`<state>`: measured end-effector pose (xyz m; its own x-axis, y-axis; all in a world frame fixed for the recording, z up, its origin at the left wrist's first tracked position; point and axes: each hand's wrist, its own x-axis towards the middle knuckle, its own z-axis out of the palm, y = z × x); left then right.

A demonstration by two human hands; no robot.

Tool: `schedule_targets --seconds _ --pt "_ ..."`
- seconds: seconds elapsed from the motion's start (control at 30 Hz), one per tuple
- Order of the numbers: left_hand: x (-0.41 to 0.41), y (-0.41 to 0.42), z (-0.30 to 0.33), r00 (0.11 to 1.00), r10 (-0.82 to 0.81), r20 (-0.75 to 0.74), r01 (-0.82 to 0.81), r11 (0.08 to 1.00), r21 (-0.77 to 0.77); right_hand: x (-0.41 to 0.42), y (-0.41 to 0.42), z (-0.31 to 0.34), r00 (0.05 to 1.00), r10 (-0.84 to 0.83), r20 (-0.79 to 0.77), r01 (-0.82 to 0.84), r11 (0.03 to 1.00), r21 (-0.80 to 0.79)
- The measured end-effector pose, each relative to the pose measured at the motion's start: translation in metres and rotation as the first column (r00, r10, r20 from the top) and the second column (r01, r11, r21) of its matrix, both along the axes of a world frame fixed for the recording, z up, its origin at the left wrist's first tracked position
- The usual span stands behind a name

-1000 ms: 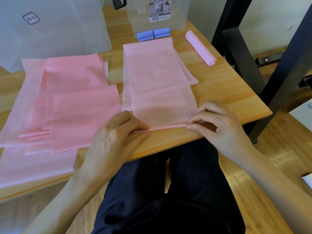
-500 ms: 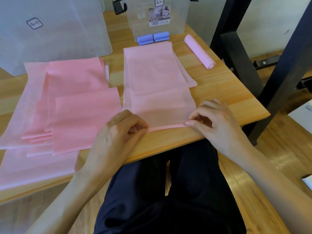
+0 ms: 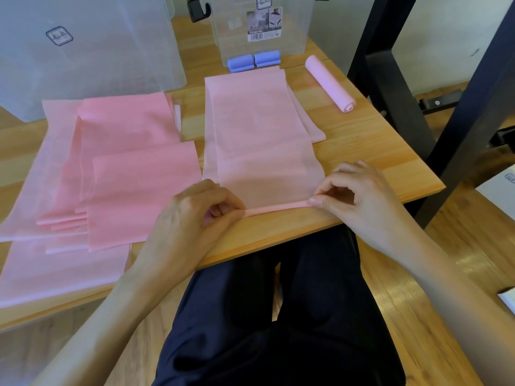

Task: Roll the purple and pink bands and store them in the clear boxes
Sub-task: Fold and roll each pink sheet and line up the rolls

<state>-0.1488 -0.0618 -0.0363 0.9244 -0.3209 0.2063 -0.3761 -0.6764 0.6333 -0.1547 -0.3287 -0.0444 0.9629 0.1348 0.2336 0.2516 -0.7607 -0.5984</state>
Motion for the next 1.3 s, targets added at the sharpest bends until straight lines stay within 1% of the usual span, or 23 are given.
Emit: schedule_targets --seconds 0.07,0.13,0.23,0.3,0.4,0.53,0.6,0.63,0.77,0.9,1.0,1.2,1.3 --pt "0.000 -0.003 -0.002 0.999 0.039 0.028 -0.038 0.999 -0.023 0.000 0.003 -0.002 0.998 -0.037 0.055 0.036 0.999 0.021" --pt "-0.001 -0.005 -0.002 0.997 0.044 0.066 -0.043 0.999 -0.011 -0.001 0.003 -0.006 0.994 -0.040 0.104 0.036 0.999 0.038" --pt "-0.002 -0.001 -0.003 0.991 -0.019 0.130 0.011 0.998 0.063 -0.004 0.000 -0.013 0.989 -0.010 0.148 0.003 0.999 0.053" --pt "-0.004 0.001 -0.005 0.988 -0.045 0.149 0.034 0.996 0.079 -0.005 -0.002 -0.015 0.986 0.012 0.164 -0.021 0.998 0.058" --pt "-0.004 0.001 -0.005 0.991 -0.033 0.127 0.025 0.998 0.060 -0.003 -0.004 -0.015 0.987 0.033 0.160 -0.043 0.997 0.064" --pt "-0.001 0.001 -0.001 0.999 -0.021 0.033 0.020 0.999 0.029 0.002 -0.007 -0.007 0.996 0.066 0.054 -0.065 0.998 -0.014" --pt "0.000 0.002 0.000 1.000 -0.011 -0.015 0.011 1.000 0.027 0.003 -0.006 -0.002 0.999 0.046 0.015 -0.045 0.998 -0.034" --pt "0.001 0.001 0.000 1.000 0.001 -0.016 -0.001 0.999 0.033 0.003 -0.005 -0.001 1.000 0.028 0.013 -0.028 0.999 -0.030" --pt "0.003 -0.001 -0.005 0.997 0.029 0.074 -0.031 0.999 0.025 0.002 0.000 -0.005 0.996 -0.002 0.086 0.001 1.000 0.016" --pt "0.000 0.002 -0.007 0.988 -0.038 0.150 0.027 0.997 0.071 -0.001 -0.004 -0.013 0.990 0.039 0.132 -0.042 0.999 0.016" --pt "0.000 0.004 -0.008 0.986 -0.031 0.162 0.020 0.997 0.070 0.001 -0.006 -0.015 0.986 0.025 0.165 -0.030 0.999 0.026" --pt "0.006 -0.001 -0.008 0.985 0.079 0.153 -0.086 0.995 0.040 0.006 0.001 -0.014 0.983 -0.007 0.182 -0.005 0.998 0.060" --pt "0.008 -0.003 -0.009 0.983 0.096 0.157 -0.100 0.995 0.014 0.007 0.001 -0.017 0.977 0.006 0.213 -0.014 0.999 0.037"
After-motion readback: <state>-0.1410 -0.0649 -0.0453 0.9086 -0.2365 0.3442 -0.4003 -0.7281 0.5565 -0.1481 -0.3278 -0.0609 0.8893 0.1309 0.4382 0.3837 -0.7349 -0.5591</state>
